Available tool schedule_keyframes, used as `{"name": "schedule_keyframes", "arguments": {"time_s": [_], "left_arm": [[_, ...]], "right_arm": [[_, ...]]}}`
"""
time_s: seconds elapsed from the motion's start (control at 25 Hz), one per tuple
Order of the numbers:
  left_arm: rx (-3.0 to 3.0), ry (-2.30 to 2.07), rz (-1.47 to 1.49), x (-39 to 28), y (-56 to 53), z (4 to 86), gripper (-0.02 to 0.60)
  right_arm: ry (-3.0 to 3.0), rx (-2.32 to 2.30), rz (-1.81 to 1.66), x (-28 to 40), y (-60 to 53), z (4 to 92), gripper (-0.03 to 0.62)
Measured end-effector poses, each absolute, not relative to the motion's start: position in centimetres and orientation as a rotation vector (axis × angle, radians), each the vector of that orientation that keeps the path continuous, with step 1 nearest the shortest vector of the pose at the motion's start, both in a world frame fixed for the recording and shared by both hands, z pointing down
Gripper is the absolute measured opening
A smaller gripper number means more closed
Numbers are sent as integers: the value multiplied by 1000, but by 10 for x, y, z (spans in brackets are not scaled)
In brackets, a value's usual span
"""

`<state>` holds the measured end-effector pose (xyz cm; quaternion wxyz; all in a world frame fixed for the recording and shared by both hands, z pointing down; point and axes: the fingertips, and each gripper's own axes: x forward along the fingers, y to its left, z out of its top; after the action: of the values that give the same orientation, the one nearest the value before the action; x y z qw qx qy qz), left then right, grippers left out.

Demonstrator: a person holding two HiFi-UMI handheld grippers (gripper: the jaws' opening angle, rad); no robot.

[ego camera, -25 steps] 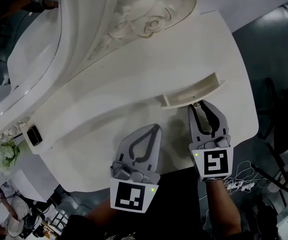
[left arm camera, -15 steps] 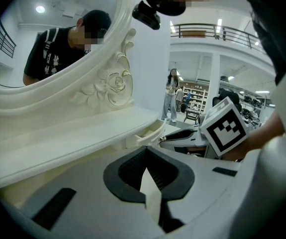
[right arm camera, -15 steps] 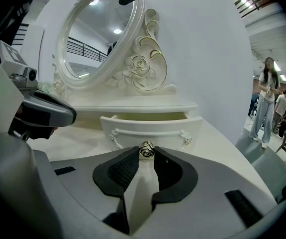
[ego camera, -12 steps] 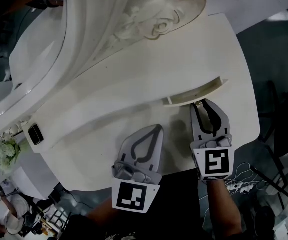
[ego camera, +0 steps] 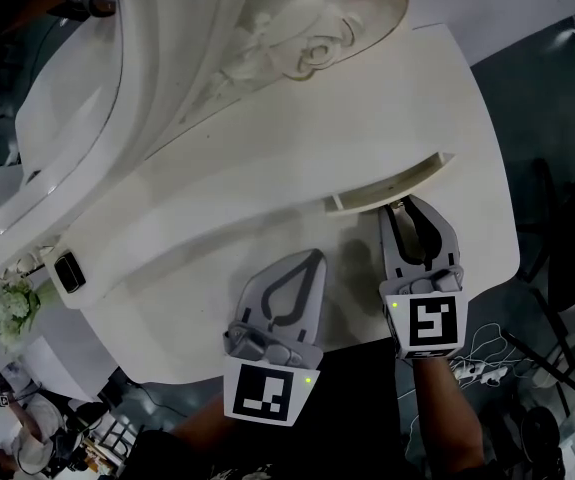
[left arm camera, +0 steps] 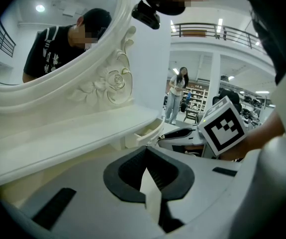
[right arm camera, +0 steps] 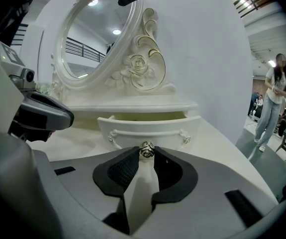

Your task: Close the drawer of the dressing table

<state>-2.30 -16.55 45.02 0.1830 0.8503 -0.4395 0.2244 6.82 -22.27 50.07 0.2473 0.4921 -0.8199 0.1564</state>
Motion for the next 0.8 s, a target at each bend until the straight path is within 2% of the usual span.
{"name": "schedule_keyframes", "arguments": {"time_s": [0.8], "left_arm": [[2394,-1247,633,-26,-167,451,1]], "right_arm": [[-2254,1360,404,61,-235,500,86]]}}
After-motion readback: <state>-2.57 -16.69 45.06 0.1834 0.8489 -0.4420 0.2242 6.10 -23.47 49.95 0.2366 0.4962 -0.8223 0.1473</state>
